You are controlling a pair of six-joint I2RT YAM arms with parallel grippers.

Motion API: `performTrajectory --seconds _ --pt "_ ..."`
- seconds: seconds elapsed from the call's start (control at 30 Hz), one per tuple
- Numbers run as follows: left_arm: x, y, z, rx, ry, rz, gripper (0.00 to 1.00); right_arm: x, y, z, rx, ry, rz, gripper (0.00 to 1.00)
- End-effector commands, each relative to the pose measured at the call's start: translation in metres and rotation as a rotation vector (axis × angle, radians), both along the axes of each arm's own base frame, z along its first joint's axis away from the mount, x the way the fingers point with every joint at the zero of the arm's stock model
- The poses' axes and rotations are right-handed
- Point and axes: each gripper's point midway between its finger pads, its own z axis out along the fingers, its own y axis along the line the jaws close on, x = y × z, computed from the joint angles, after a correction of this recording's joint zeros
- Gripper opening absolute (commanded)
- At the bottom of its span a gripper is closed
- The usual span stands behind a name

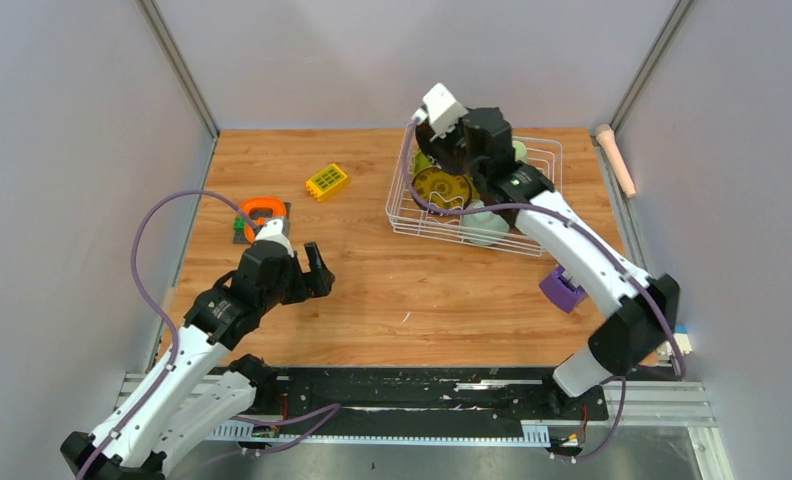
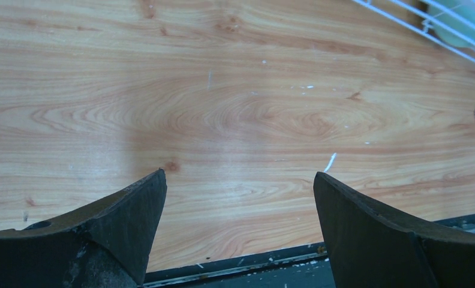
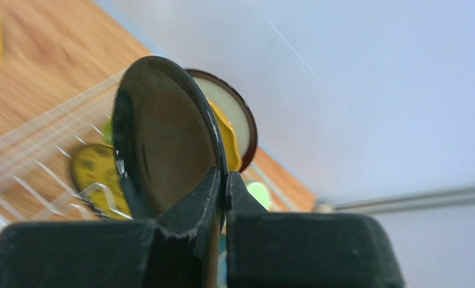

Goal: Unload the mixed dishes from the dish rack
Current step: Pick up the plate from the dish rack, then place the plate at the center of the board.

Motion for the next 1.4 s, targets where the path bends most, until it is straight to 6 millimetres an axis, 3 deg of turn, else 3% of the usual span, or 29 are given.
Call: performTrajectory --seconds 0.0,0.17,0.33,0.4,0.53,0.67,0.8,1.1,1.37 --pt "0.002 -0.013 0.048 -0.115 -0.121 -0.046 1.00 -0.054 -0.016 0.067 0.616 -0.042 -0.102 0.00" --pt "-0.008 -0.032 0.067 -0.228 -0.164 -0.135 1.00 -0.144 0.014 -0.007 1.160 0.365 0.004 0.00" --pt "-0.015 -0.055 0.070 -0.331 -0.152 -0.229 1.00 -0.194 0.023 -0.077 1.353 0.684 -0.108 0.00" --pt "-0.018 -0.064 0.064 -0.368 -0.123 -0.260 1.00 -0.213 0.032 -0.092 1.384 0.809 -0.095 0.00" --pt "-0.022 -0.081 0.050 -0.431 -0.065 -0.313 1.00 -0.241 0.048 -0.102 1.378 0.938 0.023 0.00" --pt "-0.022 -0.097 0.044 -0.493 -0.028 -0.365 0.99 -0.250 0.052 -0.121 1.362 0.998 0.013 0.00" --pt "-0.019 -0.105 0.037 -0.526 0.004 -0.376 0.90 -0.254 0.057 -0.136 1.322 1.054 0.011 0.00" --pt "-0.028 -0.109 0.013 -0.575 0.081 -0.354 0.73 -0.259 0.073 -0.134 1.307 1.105 0.112 0.00" --pt "-0.029 -0.107 0.002 -0.566 0.098 -0.338 0.66 -0.257 0.083 -0.132 1.285 1.123 0.169 0.00"
